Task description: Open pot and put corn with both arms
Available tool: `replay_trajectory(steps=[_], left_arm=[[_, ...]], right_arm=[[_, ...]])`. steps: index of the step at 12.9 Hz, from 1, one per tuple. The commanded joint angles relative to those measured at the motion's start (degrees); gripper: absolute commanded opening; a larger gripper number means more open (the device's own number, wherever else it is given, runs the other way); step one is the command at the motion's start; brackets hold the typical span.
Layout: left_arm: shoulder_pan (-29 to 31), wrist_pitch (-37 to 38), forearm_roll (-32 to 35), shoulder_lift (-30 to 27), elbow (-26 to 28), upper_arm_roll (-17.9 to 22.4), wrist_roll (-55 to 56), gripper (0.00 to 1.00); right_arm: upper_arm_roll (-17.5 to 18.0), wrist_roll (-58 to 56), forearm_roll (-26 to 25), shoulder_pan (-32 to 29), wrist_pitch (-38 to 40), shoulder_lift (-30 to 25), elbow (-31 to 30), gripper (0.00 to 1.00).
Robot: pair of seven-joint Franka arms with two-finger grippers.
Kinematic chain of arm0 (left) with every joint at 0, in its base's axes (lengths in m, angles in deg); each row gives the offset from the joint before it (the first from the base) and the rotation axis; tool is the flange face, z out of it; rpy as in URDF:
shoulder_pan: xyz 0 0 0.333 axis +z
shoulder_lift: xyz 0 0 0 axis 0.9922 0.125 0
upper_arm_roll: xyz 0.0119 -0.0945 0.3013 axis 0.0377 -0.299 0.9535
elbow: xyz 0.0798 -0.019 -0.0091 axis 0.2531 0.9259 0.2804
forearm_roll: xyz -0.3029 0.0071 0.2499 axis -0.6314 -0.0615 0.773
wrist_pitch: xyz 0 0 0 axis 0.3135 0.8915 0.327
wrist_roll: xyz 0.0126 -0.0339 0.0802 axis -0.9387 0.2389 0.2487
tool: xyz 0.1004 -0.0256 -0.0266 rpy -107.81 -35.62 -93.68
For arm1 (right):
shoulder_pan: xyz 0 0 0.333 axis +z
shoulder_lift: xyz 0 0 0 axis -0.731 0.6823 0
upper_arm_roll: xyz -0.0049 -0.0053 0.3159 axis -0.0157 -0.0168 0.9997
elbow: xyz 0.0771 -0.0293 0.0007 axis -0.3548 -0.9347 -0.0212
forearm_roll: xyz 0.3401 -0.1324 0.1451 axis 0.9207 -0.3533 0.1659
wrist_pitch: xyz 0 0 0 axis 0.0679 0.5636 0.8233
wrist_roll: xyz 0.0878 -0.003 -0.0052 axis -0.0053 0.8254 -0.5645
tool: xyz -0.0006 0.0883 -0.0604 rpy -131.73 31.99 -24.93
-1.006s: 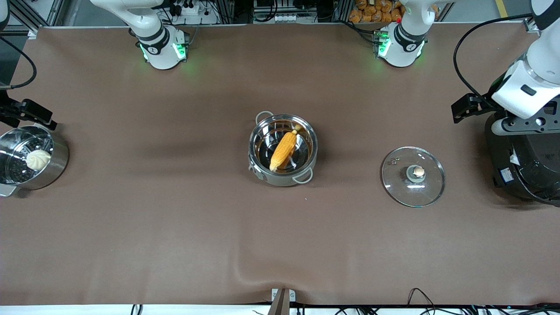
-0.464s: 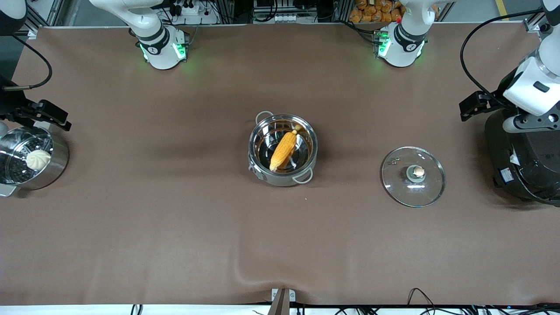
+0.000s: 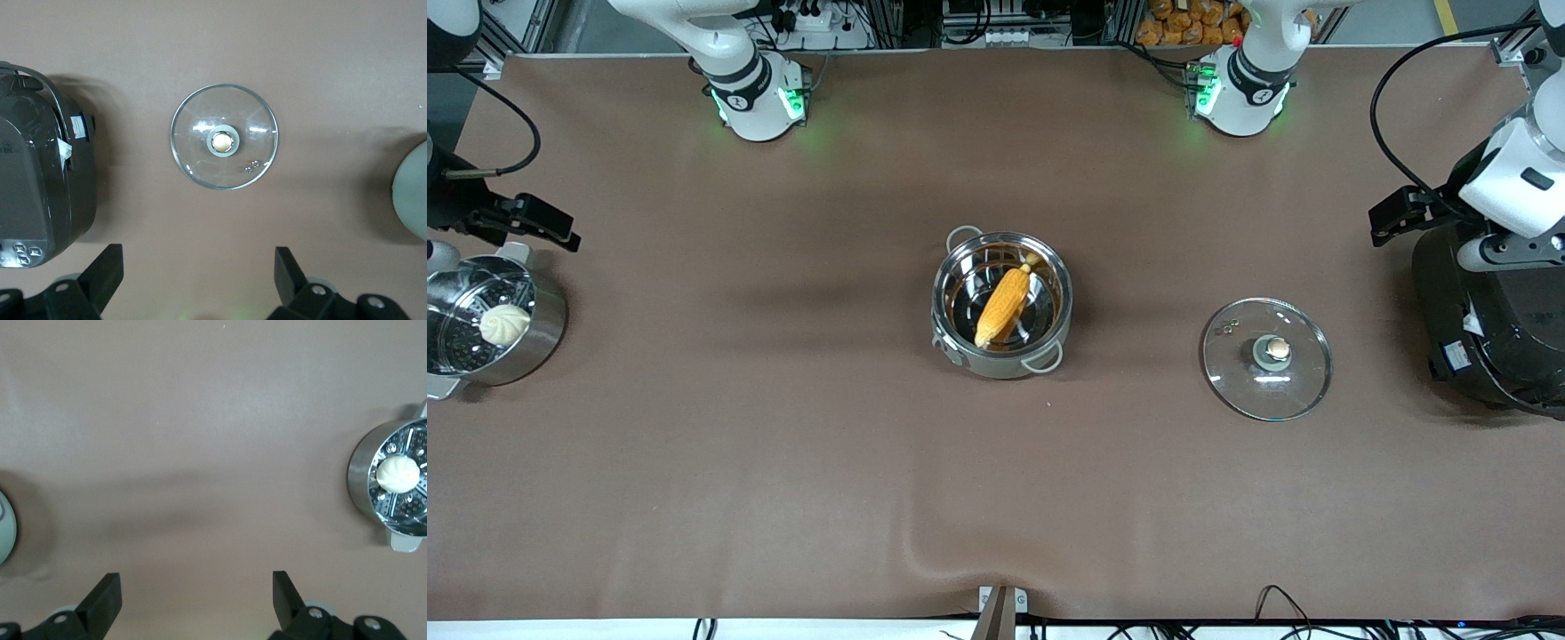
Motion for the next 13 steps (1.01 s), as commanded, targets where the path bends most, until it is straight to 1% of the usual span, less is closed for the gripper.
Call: replay_trajectory(steps=[1,4,7,9,13], left_arm=[[-0.4,0.5,-1.2,-2.0,0.8,0.9,-2.7,1.00],[-0.4,1.0,-0.4,-2.2,0.4,0.9,-3.5,1.00],[-0.3,1.3,-2.0,-2.5,0.4,0.9,-4.1,1.00],[-0.1,1.3,-5.2,-3.9,1.8,2.3,-3.7,1.00],[0.0,1.4,-5.4,-3.7,1.6,3.1,-5.0,1.00]], right_arm=[[-0.1,1.0,0.2,0.2,3.1,-1.5,0.2,1.00],[-0.1,1.2,1.9,0.1,5.3,-1.6,0.5,1.00],[-0.1,2.1,2.0,0.1,7.1,-1.5,1.4,1.00],[-0.1,2.5,2.1,0.1,7.1,-1.5,1.4,1.00],[-0.1,2.5,2.2,-0.1,7.1,-1.5,1.3,1.00]])
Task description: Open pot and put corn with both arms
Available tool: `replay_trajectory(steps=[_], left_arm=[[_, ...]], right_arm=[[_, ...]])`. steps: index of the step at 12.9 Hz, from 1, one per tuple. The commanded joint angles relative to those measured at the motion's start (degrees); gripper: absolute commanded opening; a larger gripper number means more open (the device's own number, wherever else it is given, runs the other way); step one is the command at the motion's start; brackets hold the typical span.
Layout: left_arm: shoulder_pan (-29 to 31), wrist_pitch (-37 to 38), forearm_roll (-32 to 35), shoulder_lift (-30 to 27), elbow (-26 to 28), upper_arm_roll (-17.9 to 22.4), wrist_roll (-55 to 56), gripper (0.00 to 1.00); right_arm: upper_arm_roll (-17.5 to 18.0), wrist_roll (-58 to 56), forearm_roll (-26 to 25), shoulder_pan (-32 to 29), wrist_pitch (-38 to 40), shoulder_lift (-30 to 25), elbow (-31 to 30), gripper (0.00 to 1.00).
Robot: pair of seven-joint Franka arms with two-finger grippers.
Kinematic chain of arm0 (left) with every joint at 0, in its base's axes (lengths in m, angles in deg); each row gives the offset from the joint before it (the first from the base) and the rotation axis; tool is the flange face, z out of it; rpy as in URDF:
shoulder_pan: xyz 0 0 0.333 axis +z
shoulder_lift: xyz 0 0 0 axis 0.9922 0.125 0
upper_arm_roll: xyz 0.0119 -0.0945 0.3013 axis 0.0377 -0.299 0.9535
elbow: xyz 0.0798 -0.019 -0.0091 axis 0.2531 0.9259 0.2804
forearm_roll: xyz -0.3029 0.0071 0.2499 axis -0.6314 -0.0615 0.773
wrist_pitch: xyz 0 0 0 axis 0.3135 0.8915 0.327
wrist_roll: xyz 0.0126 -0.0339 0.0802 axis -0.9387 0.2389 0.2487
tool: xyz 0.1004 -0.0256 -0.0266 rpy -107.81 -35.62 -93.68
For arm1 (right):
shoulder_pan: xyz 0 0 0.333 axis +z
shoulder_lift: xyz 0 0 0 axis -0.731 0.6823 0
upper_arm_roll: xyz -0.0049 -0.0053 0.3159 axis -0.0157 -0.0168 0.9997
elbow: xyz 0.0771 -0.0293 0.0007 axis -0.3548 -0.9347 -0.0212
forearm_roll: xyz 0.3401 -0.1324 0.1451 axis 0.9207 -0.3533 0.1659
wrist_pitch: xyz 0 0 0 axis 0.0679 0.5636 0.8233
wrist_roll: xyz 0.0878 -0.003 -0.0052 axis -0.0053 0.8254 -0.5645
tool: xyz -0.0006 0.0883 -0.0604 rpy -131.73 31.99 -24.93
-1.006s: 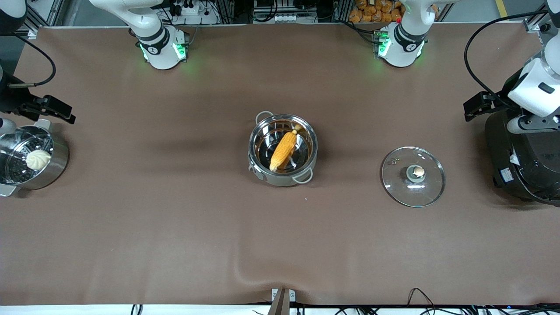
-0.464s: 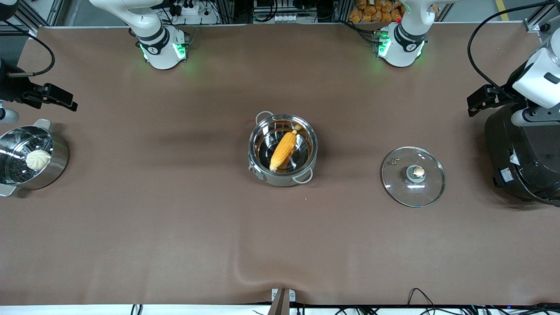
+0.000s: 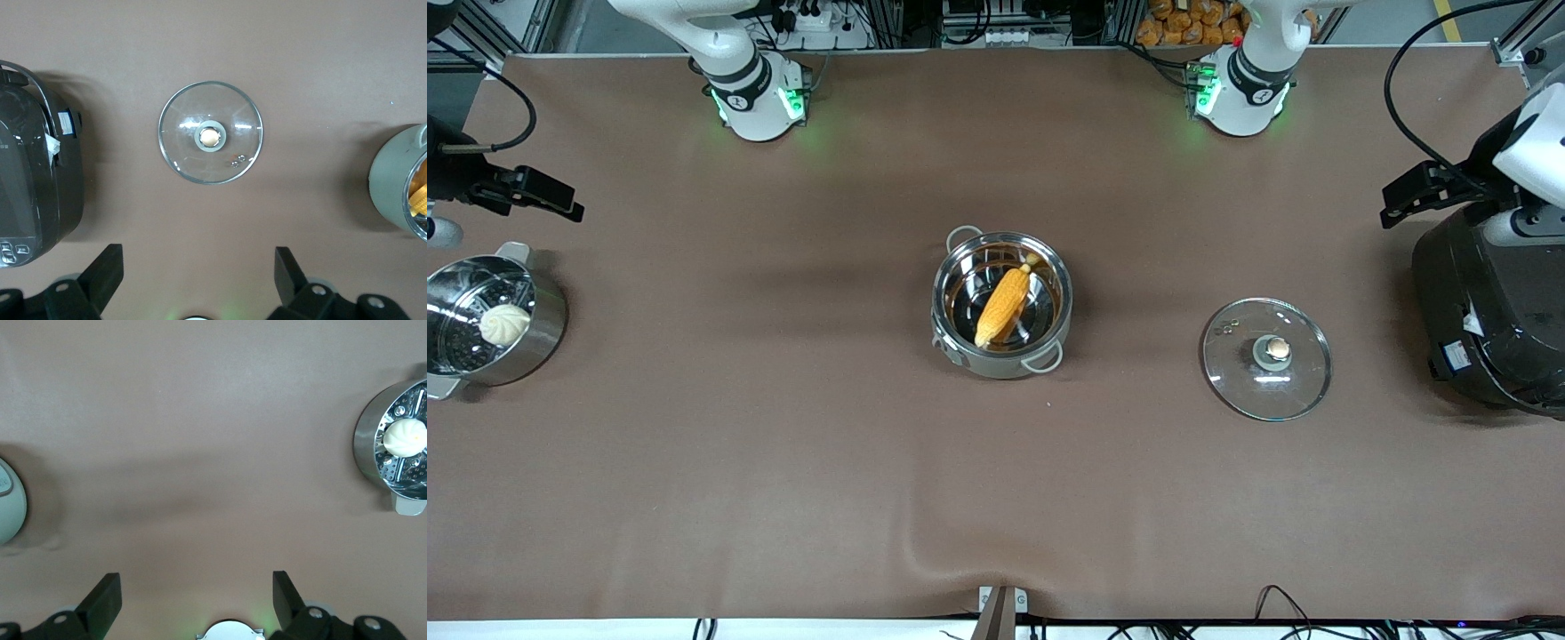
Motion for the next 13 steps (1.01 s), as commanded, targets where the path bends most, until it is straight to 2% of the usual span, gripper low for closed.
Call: replay_trajectory(steps=[1,13], left_arm=[[0.1,0.4,-1.1,-1.3,1.2,0.6,-2.8,1.00],[0.3,1.6,-0.3,-0.8,0.0,0.7,-2.7,1.00]], right_arm=[[-0.1,1.0,1.1,0.0,0.7,-0.7,0.1,1.00],[-0.1,0.9,1.2,0.0,0.6,-0.7,0.1,1.00]])
